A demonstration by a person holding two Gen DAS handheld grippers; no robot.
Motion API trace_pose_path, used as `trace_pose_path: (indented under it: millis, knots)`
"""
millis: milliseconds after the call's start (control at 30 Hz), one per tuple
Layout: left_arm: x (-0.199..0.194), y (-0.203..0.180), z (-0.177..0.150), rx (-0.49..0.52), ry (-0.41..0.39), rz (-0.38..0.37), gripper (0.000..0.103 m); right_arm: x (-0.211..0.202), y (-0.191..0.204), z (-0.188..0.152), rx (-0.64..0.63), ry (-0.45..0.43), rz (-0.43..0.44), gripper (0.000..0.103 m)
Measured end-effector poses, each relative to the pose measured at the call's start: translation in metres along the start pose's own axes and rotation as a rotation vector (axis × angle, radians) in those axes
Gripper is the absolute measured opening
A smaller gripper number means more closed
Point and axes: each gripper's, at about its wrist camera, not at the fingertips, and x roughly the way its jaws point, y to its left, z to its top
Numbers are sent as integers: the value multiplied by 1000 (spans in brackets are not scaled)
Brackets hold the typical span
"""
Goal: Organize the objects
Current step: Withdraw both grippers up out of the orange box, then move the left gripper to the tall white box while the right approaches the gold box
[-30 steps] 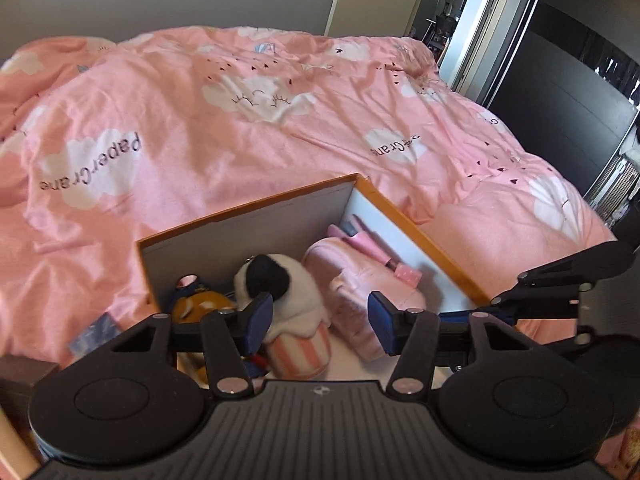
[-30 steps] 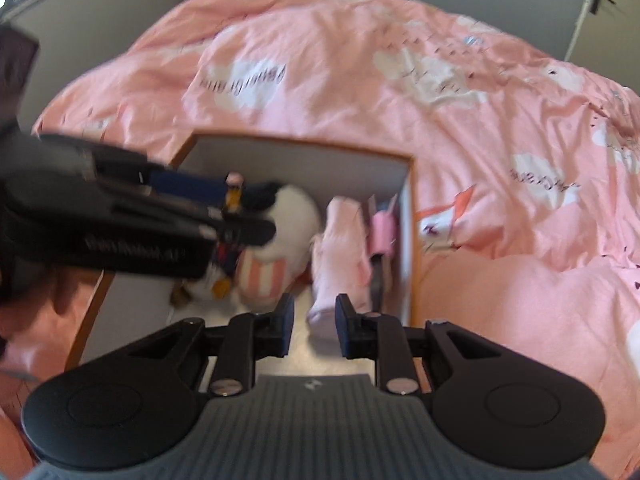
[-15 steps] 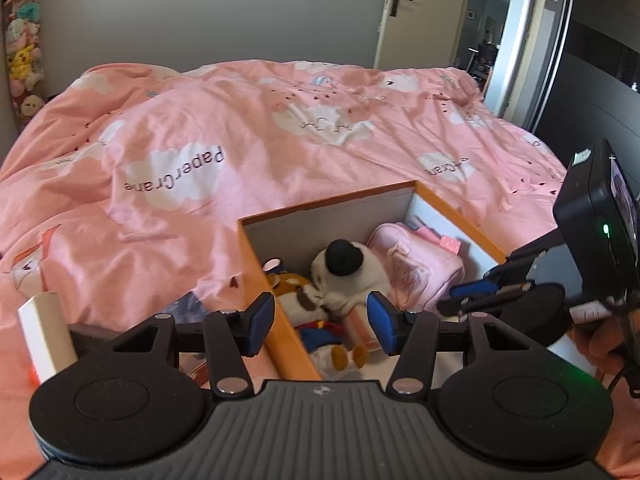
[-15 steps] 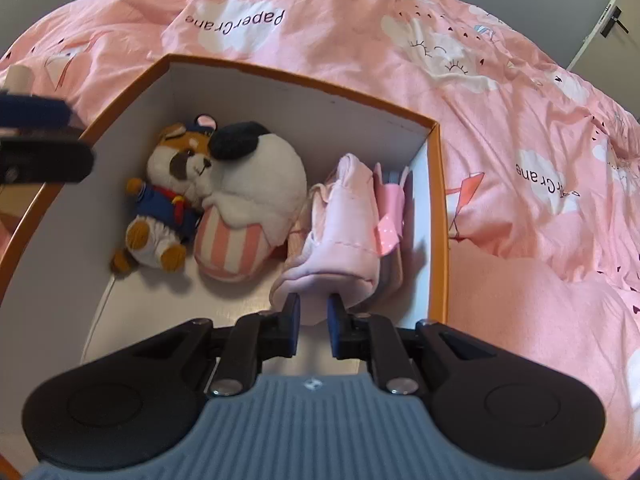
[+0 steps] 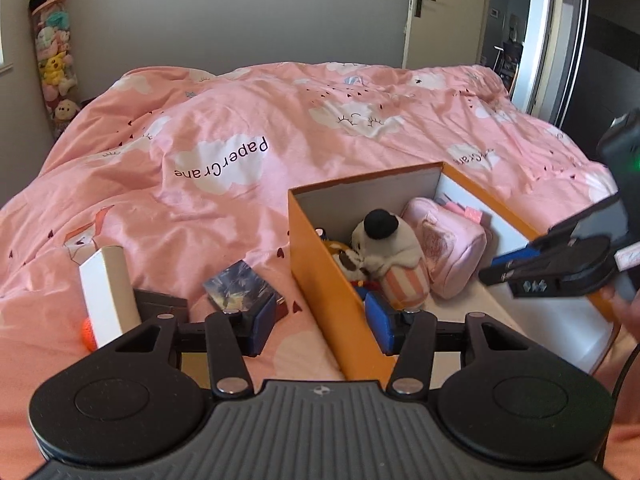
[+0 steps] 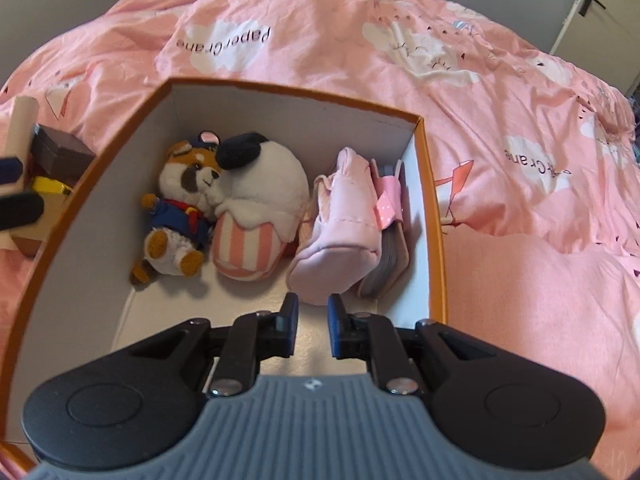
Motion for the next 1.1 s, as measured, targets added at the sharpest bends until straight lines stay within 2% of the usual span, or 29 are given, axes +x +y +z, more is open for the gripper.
trace_pose_path:
  millis: [133, 300, 433, 567, 733, 800, 900, 1100]
  knots:
    - [-11, 9, -4, 19, 11, 5, 59, -30, 12, 1, 72, -94, 47, 17]
    - [-30, 42, -7, -53, 16, 47, 59, -59, 44, 7, 96, -219, 144, 32]
    - [-42, 77, -14, -141, 15, 92, 61, -68, 84, 18, 43, -263, 251, 34]
    - [-39, 104, -23, -187, 46, 92, 65, -57, 128, 32, -14, -220, 302, 34]
    - [-24, 136, -29, -270, 72, 89, 74, -18, 169, 43, -55, -121, 307, 33]
    - [-16, 146, -32, -308, 78, 80, 79, -4, 179, 45, -61, -95, 293, 33]
    - [-3, 159, -35, -361, 101, 74, 81, 18, 188, 50, -72, -50, 291, 33]
    - [20, 172, -38, -368, 135, 83, 81, 48, 196, 61, -76, 7, 297, 33]
